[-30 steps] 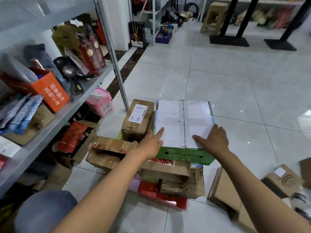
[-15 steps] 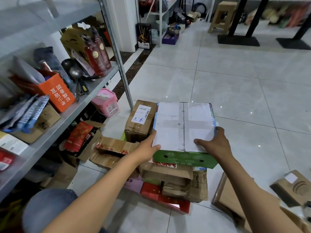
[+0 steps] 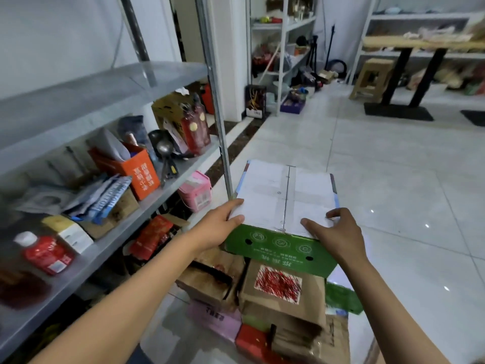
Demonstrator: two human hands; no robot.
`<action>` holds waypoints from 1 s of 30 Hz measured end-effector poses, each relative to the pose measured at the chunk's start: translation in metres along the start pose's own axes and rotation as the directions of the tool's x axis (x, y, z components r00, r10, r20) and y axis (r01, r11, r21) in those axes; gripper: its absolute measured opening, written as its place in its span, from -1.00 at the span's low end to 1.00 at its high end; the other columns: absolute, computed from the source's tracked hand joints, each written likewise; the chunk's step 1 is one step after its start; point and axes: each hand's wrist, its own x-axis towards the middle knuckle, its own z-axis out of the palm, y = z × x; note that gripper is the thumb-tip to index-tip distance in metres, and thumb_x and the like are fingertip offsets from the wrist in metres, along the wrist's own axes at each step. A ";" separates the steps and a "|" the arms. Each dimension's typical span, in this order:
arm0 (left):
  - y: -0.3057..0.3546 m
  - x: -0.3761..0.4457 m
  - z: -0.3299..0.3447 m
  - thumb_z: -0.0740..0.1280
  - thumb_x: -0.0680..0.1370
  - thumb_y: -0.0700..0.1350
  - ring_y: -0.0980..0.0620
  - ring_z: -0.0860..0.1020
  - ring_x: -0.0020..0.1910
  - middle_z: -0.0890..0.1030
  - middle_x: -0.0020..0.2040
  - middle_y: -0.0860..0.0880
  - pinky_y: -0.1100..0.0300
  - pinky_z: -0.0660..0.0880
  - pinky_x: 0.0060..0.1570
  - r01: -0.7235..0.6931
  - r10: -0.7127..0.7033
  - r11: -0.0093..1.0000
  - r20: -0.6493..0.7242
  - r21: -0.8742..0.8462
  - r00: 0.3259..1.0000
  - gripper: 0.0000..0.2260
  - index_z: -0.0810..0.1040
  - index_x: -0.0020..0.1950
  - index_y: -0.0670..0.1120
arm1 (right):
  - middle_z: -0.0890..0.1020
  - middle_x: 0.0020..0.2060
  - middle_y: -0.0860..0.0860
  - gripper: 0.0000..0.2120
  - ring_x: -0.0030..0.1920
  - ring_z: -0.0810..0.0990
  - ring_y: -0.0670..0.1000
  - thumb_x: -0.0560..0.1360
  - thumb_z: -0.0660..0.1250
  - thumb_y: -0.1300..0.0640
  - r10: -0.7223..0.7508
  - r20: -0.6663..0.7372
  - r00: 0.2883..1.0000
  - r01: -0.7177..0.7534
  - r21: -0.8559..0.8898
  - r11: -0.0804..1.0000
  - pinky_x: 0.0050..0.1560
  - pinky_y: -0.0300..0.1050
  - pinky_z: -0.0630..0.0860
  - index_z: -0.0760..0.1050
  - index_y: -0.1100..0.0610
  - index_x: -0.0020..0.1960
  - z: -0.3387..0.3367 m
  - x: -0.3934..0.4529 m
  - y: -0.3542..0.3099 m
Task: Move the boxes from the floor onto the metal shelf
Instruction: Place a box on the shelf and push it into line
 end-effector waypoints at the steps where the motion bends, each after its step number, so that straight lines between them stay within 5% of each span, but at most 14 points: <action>1: 0.005 -0.002 -0.012 0.25 0.61 -0.03 0.11 0.31 0.40 0.33 0.44 0.09 0.21 0.27 0.34 -0.019 0.019 1.000 -0.027 0.000 0.999 -0.58 0.29 0.47 0.10 | 0.44 0.01 -0.07 -0.45 -0.02 0.43 -0.01 0.31 0.54 -0.15 -0.022 -0.011 1.000 0.022 0.032 0.999 -0.08 -0.09 0.36 0.39 0.04 0.13 0.002 -0.002 -0.010; 8: 0.033 -0.035 -0.107 0.21 0.62 0.03 0.10 0.33 0.39 0.32 0.46 0.13 0.19 0.35 0.30 -0.094 0.102 0.995 -0.227 0.046 0.969 -0.61 0.29 0.46 0.18 | 0.54 0.11 -0.05 -0.45 0.10 0.52 0.04 0.29 0.53 -0.20 -0.175 -0.072 0.982 0.185 0.171 0.968 -0.03 -0.06 0.41 0.39 -0.01 0.13 0.024 -0.023 -0.102; 14: 0.049 -0.083 -0.182 0.23 0.62 0.01 0.20 0.42 0.26 0.43 0.35 0.15 0.55 0.31 -0.01 -0.135 0.150 0.989 -0.405 0.066 0.902 -0.63 0.36 0.44 0.11 | 0.56 0.08 -0.05 -0.45 0.00 0.49 0.02 0.29 0.52 -0.23 -0.296 -0.058 0.954 0.300 0.255 0.919 -0.03 -0.01 0.44 0.40 -0.02 0.12 0.043 -0.047 -0.181; 16: 0.053 -0.102 -0.211 0.24 0.61 0.00 0.25 0.39 0.30 0.42 0.36 0.17 0.57 0.27 0.07 -0.160 0.181 0.983 -0.464 0.084 0.867 -0.64 0.39 0.42 0.09 | 0.55 0.03 -0.07 -0.46 0.00 0.49 0.03 0.29 0.52 -0.24 -0.341 -0.051 0.939 0.340 0.290 0.894 -0.04 -0.01 0.44 0.41 -0.03 0.11 0.050 -0.058 -0.209; 21: 0.054 -0.158 -0.274 0.22 0.61 0.03 0.21 0.35 0.37 0.41 0.40 0.13 0.22 0.27 0.38 -0.187 0.219 0.975 -0.591 0.116 0.776 -0.64 0.41 0.41 0.09 | 0.50 0.01 -0.10 -0.44 0.00 0.44 -0.02 0.28 0.52 -0.26 -0.455 -0.012 0.890 0.427 0.372 0.824 -0.01 -0.03 0.41 0.42 -0.02 0.12 0.076 -0.091 -0.276; 30: 0.031 -0.305 -0.359 0.21 0.62 -0.04 0.39 0.43 0.14 0.45 0.30 0.17 0.64 0.30 -0.01 -0.099 0.150 0.988 -0.822 0.114 0.550 -0.66 0.43 0.40 -0.02 | 0.50 0.00 -0.04 -0.42 0.11 0.51 0.05 0.25 0.52 -0.28 -0.658 0.177 0.732 0.491 0.533 0.689 0.01 -0.04 0.42 0.43 -0.02 0.12 0.159 -0.194 -0.377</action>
